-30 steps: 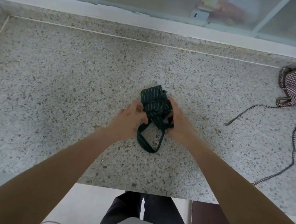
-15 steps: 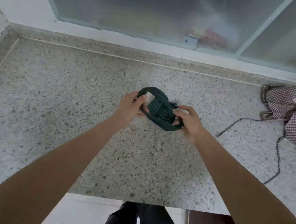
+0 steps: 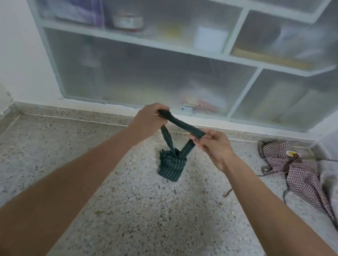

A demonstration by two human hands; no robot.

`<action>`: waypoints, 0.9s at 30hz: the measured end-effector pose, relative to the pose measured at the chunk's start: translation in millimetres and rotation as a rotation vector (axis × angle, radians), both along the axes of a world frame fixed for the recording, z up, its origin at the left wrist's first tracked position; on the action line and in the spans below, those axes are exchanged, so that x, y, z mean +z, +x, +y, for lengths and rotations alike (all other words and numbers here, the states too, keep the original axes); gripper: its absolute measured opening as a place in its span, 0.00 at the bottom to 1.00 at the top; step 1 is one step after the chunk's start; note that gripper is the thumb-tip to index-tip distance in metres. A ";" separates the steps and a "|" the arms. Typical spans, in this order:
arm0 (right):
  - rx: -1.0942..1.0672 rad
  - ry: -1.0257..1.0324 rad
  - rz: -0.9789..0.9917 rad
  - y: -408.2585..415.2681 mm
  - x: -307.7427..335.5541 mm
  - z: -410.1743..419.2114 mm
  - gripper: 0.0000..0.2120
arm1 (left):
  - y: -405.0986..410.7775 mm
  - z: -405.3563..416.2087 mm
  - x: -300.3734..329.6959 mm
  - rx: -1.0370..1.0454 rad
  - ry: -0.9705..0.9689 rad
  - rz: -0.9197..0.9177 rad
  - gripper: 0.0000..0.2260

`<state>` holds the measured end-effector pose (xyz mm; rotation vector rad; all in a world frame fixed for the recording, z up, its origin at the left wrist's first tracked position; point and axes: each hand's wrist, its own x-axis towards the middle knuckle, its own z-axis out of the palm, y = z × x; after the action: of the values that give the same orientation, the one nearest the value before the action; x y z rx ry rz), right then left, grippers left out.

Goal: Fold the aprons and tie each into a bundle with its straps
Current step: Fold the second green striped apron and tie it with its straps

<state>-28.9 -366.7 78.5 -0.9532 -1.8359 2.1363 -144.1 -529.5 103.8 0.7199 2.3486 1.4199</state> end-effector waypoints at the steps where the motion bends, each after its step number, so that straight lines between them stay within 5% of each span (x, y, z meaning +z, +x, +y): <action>1: 0.005 0.121 -0.013 2.5 8.7 1.2 0.15 | -2.7 5.5 7.3 -0.048 -0.093 0.194 0.11; 4: -0.035 0.368 -0.043 14.8 35.3 12.9 0.05 | -1.4 29.6 41.2 -0.085 -0.208 0.411 0.07; 8: -0.093 0.668 -0.074 42.6 74.0 43.3 0.15 | 19.1 72.8 84.9 -0.217 -0.142 0.521 0.08; 17: -0.149 0.553 0.221 150.4 166.4 113.2 0.11 | 100.1 162.6 168.8 -0.719 0.311 -0.354 0.06; 21: -0.226 0.388 0.348 217.0 208.3 137.2 0.12 | 147.0 209.6 198.0 -0.835 0.270 -0.347 0.06; 27: -0.347 0.547 0.315 338.2 252.6 165.0 0.10 | 246.2 267.4 237.5 -1.194 0.123 -0.273 0.10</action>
<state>309.3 -201.7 331.1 -0.6906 -1.7874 1.3794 102.1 -262.1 341.3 1.4769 1.1648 0.9675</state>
